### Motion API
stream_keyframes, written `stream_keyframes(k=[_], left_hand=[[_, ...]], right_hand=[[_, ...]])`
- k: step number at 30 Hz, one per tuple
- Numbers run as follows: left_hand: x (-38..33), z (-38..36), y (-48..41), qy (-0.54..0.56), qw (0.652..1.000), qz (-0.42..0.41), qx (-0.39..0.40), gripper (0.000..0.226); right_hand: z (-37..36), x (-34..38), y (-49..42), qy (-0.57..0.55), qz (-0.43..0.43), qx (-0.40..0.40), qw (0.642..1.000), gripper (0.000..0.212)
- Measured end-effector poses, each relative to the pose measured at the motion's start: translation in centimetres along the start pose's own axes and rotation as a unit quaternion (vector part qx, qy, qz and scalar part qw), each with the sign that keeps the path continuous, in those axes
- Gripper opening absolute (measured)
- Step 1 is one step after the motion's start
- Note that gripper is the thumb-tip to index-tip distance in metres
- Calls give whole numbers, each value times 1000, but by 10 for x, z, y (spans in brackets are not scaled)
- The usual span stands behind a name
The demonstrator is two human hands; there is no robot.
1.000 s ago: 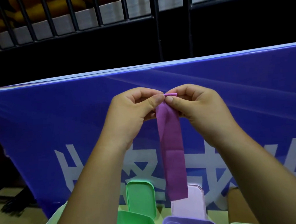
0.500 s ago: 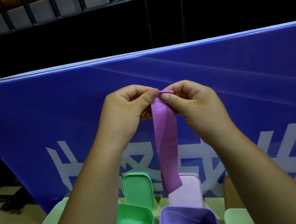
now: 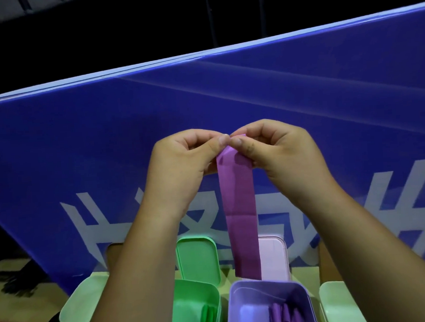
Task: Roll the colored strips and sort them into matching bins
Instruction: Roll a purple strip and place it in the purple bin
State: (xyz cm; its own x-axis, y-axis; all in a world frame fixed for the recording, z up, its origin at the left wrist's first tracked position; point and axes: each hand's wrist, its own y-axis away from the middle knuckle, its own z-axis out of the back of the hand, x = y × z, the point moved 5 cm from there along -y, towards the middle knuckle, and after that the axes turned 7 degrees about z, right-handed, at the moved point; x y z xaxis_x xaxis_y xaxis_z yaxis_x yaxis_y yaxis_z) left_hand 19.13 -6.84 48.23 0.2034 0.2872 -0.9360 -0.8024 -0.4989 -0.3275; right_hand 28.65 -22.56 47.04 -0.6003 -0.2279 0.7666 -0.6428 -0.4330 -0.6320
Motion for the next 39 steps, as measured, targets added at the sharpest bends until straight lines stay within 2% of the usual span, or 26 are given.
stream_keyframes(k=[13,20,23,27,30,33,39], left_hand=[[6,9,3,6,1000,16,23,9],[15,10,1,12,1000,18,11,17],[18,10,0,12,1000,16,9,22],[21,9,1,-12,1000,10,2,20],[24,7,2,-21,1000,12,6,23],[30,6,3,-3,1000,25,11,26],[44,4,2,51,996,65,25,33]], right_hand=[[-8,-11,2,-21,-29,11,999,10],[-12,-23,7,-60,-58,-1,997,13],[-15,-28,8,-97,-86,-3,992,15],[-21,-34,12,-201,-156,-9,967,15],[-20,-40,15,-168,-154,6,974,18],[-19,-48,15,-122,-143,-7,982,10],[-19,-51,13,-148,-138,3,979,17]])
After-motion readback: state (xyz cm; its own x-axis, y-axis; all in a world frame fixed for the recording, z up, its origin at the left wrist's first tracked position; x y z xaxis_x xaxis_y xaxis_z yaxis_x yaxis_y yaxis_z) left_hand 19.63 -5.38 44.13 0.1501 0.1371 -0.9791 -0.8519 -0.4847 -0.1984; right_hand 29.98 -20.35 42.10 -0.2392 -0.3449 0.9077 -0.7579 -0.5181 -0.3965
